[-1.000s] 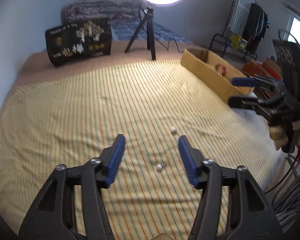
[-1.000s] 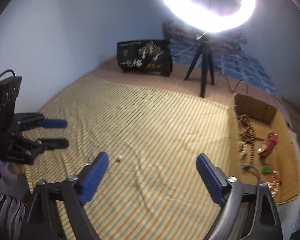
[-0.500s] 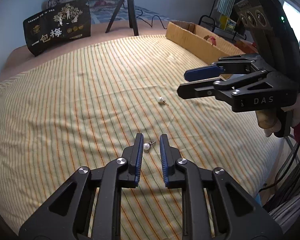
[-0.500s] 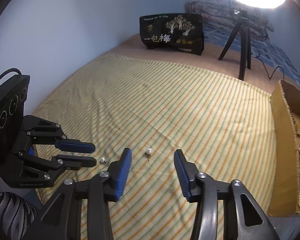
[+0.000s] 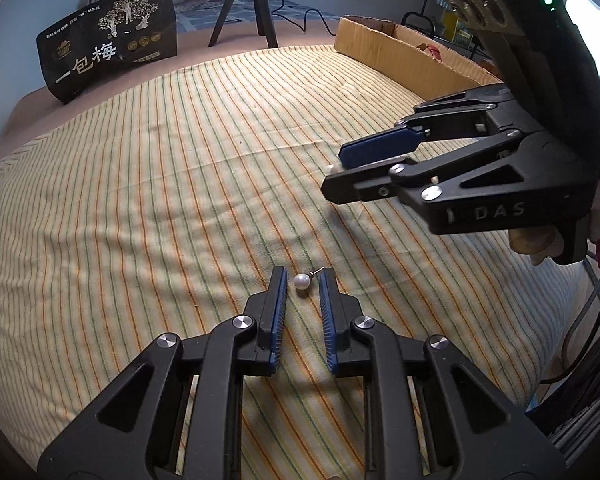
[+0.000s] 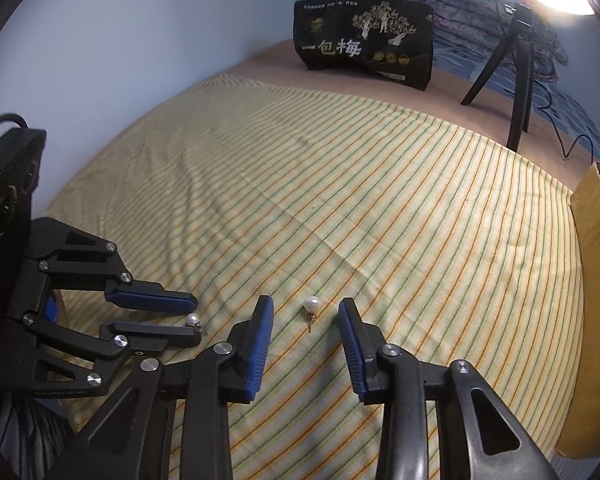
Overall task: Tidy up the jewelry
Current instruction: 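Close the right gripper on its pearl earring while the left gripper grasps the other earring, then carry the earring with the left gripper while the right gripper carries its earring to the box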
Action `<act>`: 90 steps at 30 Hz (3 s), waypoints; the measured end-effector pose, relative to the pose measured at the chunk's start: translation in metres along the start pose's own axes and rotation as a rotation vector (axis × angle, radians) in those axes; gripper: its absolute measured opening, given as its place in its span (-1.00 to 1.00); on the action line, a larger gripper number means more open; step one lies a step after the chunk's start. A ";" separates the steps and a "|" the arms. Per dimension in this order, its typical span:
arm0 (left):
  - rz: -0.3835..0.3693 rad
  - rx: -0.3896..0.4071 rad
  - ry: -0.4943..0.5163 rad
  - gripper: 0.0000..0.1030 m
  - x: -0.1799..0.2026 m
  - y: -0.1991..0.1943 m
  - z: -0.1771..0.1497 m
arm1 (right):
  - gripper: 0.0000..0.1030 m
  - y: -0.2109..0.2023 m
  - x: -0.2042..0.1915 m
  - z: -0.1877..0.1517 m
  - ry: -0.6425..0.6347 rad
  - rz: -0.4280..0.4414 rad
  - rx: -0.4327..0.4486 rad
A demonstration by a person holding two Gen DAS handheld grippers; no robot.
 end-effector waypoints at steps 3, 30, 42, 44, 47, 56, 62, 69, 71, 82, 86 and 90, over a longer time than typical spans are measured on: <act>0.001 0.001 0.000 -0.70 -0.001 0.001 0.000 | -0.39 0.003 0.000 0.001 -0.005 -0.007 0.001; 0.037 0.055 -0.049 -0.88 -0.011 -0.021 0.000 | -0.88 -0.025 -0.007 -0.002 -0.033 -0.052 0.054; 0.040 0.138 -0.046 -0.88 -0.002 -0.043 0.034 | -0.88 -0.087 0.013 -0.007 0.017 -0.104 0.164; 0.036 0.151 -0.046 -0.88 -0.001 -0.045 0.042 | -0.88 -0.099 0.021 -0.010 0.034 -0.118 0.179; 0.032 0.172 -0.043 -0.88 0.003 -0.046 0.054 | -0.88 -0.117 0.035 -0.014 0.069 -0.138 0.205; 0.016 0.236 -0.013 -0.88 0.020 -0.048 0.101 | -0.88 -0.157 0.079 -0.027 0.159 -0.196 0.256; -0.012 0.281 -0.016 -0.88 0.030 -0.042 0.141 | -0.88 -0.179 0.108 -0.036 0.221 -0.230 0.286; -0.024 0.321 0.022 -0.88 0.051 -0.030 0.193 | -0.88 -0.196 0.140 -0.040 0.268 -0.269 0.308; -0.031 0.332 0.030 -0.88 0.057 -0.026 0.208 | -0.88 -0.199 0.148 -0.040 0.277 -0.278 0.312; -0.067 0.340 0.047 -0.88 0.084 0.015 0.270 | -0.88 -0.199 0.180 -0.038 0.299 -0.303 0.313; -0.069 0.330 0.056 -0.88 0.092 0.028 0.283 | -0.88 -0.197 0.191 -0.037 0.311 -0.308 0.310; -0.070 0.325 0.061 -0.88 0.097 0.039 0.294 | -0.88 -0.194 0.200 -0.037 0.326 -0.307 0.308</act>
Point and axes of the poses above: each gripper's, at about its wrist camera, not at the fingertips, and y roughly the way its jaws point, x to its right, z to its top, the point moved 5 cm from there along y, roughly the way its jaws point, and after that the axes turned 7 degrees about y, right-handed, at the moved point
